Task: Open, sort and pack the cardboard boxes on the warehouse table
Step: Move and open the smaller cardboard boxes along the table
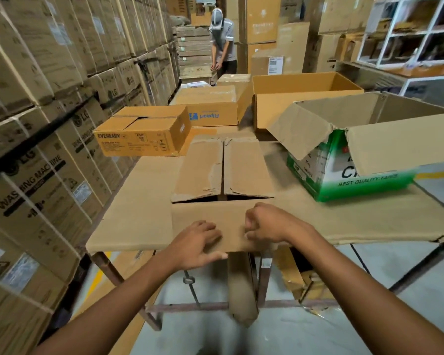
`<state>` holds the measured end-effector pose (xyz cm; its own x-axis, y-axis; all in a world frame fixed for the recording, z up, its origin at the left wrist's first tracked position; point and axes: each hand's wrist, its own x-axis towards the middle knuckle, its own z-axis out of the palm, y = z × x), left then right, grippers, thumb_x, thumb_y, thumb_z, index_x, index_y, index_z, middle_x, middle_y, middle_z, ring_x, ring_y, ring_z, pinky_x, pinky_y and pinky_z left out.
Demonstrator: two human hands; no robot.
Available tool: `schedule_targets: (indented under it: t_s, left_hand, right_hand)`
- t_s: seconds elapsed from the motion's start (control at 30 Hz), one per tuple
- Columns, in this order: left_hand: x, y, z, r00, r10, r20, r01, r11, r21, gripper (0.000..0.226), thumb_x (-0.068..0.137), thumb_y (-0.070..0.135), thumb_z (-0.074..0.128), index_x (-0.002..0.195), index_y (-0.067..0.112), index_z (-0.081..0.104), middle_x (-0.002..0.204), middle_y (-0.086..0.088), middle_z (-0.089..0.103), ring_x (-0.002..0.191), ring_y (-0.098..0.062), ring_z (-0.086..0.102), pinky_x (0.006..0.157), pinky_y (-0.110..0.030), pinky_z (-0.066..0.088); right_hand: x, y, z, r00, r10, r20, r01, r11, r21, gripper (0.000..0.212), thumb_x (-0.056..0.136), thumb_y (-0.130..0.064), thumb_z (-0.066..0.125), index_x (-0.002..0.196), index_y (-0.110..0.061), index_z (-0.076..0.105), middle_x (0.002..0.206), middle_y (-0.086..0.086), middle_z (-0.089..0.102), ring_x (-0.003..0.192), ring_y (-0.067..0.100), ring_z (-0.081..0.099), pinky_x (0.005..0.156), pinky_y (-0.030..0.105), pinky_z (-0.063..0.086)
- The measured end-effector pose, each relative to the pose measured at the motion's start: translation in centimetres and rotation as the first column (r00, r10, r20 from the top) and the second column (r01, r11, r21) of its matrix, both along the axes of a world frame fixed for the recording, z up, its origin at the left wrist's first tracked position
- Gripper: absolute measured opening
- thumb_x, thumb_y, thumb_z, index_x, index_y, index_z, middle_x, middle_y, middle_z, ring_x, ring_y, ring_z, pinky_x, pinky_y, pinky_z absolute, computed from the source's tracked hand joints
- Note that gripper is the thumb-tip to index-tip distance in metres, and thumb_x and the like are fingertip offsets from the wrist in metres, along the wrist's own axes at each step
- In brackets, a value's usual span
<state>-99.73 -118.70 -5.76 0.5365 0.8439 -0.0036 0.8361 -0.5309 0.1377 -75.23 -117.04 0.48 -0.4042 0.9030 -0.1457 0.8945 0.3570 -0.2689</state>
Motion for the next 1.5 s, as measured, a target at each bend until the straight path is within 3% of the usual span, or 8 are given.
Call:
schedule_targets:
  t_s: [0.13, 0.3, 0.53, 0.73, 0.97, 1.1, 1.3, 1.5]
  left_hand:
    - [0.8, 2.6, 0.2, 0.987, -0.028, 0.157, -0.018, 0.96, 0.28, 0.03, 0.095, 0.042, 0.053, 0.101, 0.018, 0.069, 0.105, -0.001, 0.067, 0.098, -0.021, 0.054, 0.086, -0.04, 0.049]
    - [3.3, 6.6, 3.2, 0.99, -0.046, 0.132, 0.016, 0.976, 0.218, 0.027, 0.094, 0.034, 0.046, 0.097, 0.016, 0.066, 0.097, -0.003, 0.065, 0.094, -0.023, 0.056, 0.084, -0.038, 0.047]
    - [6.0, 9.0, 3.6, 0.999, 0.02, -0.039, -0.012, 0.982, 0.187, 0.03, 0.097, 0.024, 0.042, 0.111, 0.008, 0.063, 0.116, -0.019, 0.066, 0.111, -0.036, 0.058, 0.094, -0.039, 0.042]
    - [2.1, 12.7, 7.1, 0.914, 0.271, -0.303, -0.196, 0.947, 0.254, 0.043, 0.098, 0.038, 0.04, 0.129, 0.015, 0.06, 0.15, -0.019, 0.041, 0.146, -0.036, 0.025, 0.117, -0.056, 0.02]
    - [-0.8, 16.6, 7.1, 0.948, -0.258, -0.188, 0.279, 0.956, 0.094, 0.032, 0.095, 0.03, 0.046, 0.108, 0.014, 0.071, 0.121, -0.007, 0.068, 0.119, -0.026, 0.056, 0.113, -0.043, 0.037]
    - [1.4, 17.9, 7.1, 0.904, -0.376, -0.205, 0.389, 0.921, 0.025, 0.038, 0.086, 0.037, 0.041, 0.07, 0.01, 0.063, 0.071, -0.009, 0.064, 0.067, -0.025, 0.055, 0.072, -0.041, 0.051]
    - [2.6, 20.7, 10.4, 0.864, -0.453, -0.217, 0.457, 0.889, -0.034, 0.032, 0.09, 0.031, 0.042, 0.087, 0.014, 0.069, 0.091, -0.008, 0.063, 0.092, -0.026, 0.056, 0.083, -0.038, 0.047]
    - [4.3, 20.4, 11.0, 0.832, -0.376, -0.408, 0.363, 0.925, -0.113, 0.068, 0.093, 0.057, 0.03, 0.076, 0.002, 0.067, 0.07, -0.015, 0.061, 0.07, -0.031, 0.056, 0.062, -0.035, 0.044]
  right_hand:
    - [0.6, 2.0, -0.3, 0.989, -0.101, -0.11, 0.11, 0.991, 0.081, 0.022, 0.087, -0.04, 0.068, 0.104, -0.026, 0.065, 0.116, 0.001, 0.055, 0.103, 0.021, 0.056, 0.088, 0.037, 0.049]
    - [-0.2, 6.1, -1.0, 0.968, -0.186, -0.169, 0.213, 0.964, 0.161, 0.045, 0.092, -0.042, 0.061, 0.133, -0.024, 0.055, 0.144, 0.007, 0.046, 0.132, 0.027, 0.044, 0.107, 0.041, 0.041]
    - [-1.5, 9.5, -4.8, 0.958, -0.282, -0.042, 0.285, 0.947, 0.149, 0.057, 0.1, -0.06, 0.031, 0.141, -0.022, 0.041, 0.142, 0.012, 0.047, 0.132, 0.032, 0.042, 0.106, 0.049, 0.038]
    - [-1.7, 12.0, -3.9, 0.937, -0.346, 0.05, 0.334, 0.928, 0.162, 0.075, 0.083, -0.075, 0.047, 0.138, -0.025, 0.046, 0.131, 0.01, 0.047, 0.122, 0.03, 0.042, 0.1, 0.05, 0.045]
    - [-2.6, 12.4, -5.5, 0.939, -0.331, 0.095, 0.325, 0.942, 0.08, 0.089, 0.087, -0.08, 0.031, 0.158, -0.032, 0.01, 0.167, 0.009, 0.004, 0.152, 0.034, 0.006, 0.118, 0.062, 0.014]
    - [-2.6, 12.0, -5.1, 0.933, -0.339, 0.119, 0.341, 0.94, 0.009, 0.113, 0.067, -0.1, 0.012, 0.159, -0.035, 0.006, 0.168, 0.008, -0.005, 0.154, 0.034, -0.004, 0.118, 0.062, 0.007]
    - [-3.7, 13.4, -5.1, 0.898, -0.437, 0.051, 0.433, 0.898, 0.077, 0.084, 0.08, -0.087, 0.032, 0.139, -0.029, 0.041, 0.15, 0.011, 0.032, 0.137, 0.033, 0.027, 0.103, 0.059, 0.031]
    - [-5.2, 14.7, -5.7, 0.817, -0.576, 0.013, 0.57, 0.81, 0.138, 0.078, 0.078, -0.084, 0.032, 0.127, -0.025, 0.043, 0.137, 0.012, 0.038, 0.126, 0.033, 0.032, 0.094, 0.056, 0.034]
